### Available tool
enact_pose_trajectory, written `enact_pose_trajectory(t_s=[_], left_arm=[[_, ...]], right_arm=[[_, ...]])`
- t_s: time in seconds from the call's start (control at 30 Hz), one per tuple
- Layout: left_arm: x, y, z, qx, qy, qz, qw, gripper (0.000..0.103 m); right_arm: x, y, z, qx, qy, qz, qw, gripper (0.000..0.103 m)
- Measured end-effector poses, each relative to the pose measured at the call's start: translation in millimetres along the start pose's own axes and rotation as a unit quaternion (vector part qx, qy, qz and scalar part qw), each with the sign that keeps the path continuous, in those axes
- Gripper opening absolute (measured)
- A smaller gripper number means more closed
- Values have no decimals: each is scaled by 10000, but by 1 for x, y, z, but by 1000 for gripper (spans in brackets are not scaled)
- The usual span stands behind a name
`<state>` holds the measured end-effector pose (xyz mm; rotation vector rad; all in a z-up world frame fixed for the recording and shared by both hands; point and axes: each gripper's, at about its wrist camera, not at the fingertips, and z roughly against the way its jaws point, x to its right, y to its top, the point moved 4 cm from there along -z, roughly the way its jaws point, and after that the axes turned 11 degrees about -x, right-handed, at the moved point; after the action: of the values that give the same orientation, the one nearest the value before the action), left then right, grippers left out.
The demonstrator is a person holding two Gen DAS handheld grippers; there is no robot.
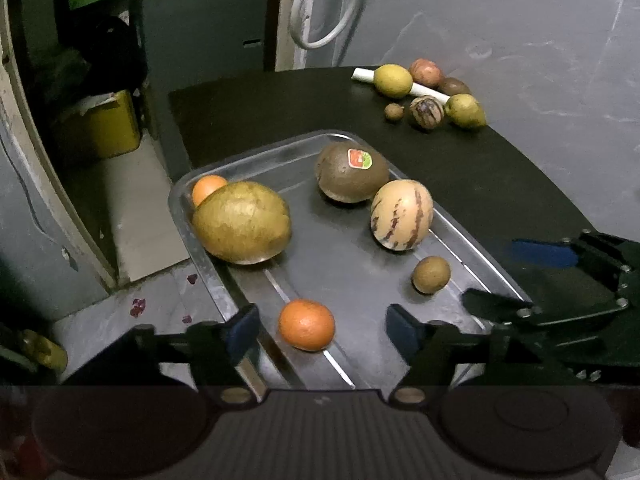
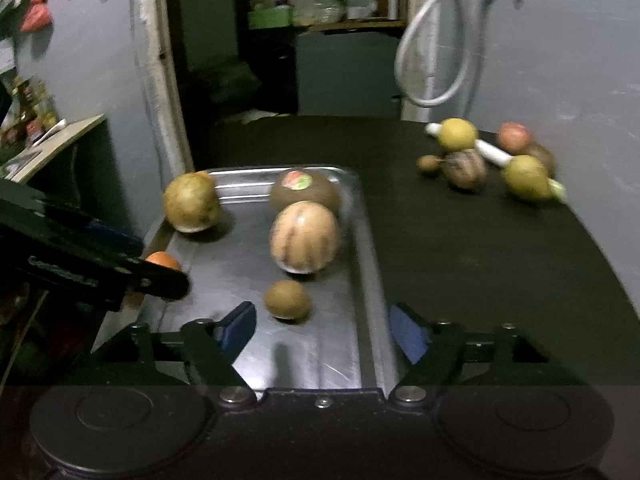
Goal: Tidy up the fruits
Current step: 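Open both tools to drop the orange and kiwi into the tray, then move both tools back toward the remaining fruits beside the leek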
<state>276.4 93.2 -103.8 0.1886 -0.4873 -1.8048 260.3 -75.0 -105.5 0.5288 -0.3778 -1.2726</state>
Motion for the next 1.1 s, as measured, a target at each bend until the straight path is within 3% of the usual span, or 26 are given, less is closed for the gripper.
enact_pose_trajectory(t_s=[0.2, 0.3, 0.43, 0.57, 0.77, 0.93, 1.1], left_arm=[[4, 7, 10, 18, -17, -150, 9999, 89], [6, 15, 15, 118, 4, -267, 9996, 97], [11, 30, 20, 222, -58, -587, 9980, 99], [21, 51, 22, 358, -82, -1137, 9928, 101], [39, 94, 19, 709, 28, -2041, 9764, 102], [59, 131, 7, 831, 88, -2615, 9616, 102], [86, 163, -13, 1029, 183, -3340, 9368, 102]], right_arm=[[29, -11, 27, 6, -370, -499, 9981, 98], [43, -17, 40, -22, -615, -715, 9955, 100], [63, -20, 56, -73, -931, -853, 9920, 102], [81, -12, 69, -87, -1259, -551, 9905, 102], [113, 14, 67, -301, -1522, 382, 9872, 102], [135, 43, 46, -681, -1339, 1351, 9794, 102], [154, 75, 19, -870, -1229, 2274, 9621, 102]])
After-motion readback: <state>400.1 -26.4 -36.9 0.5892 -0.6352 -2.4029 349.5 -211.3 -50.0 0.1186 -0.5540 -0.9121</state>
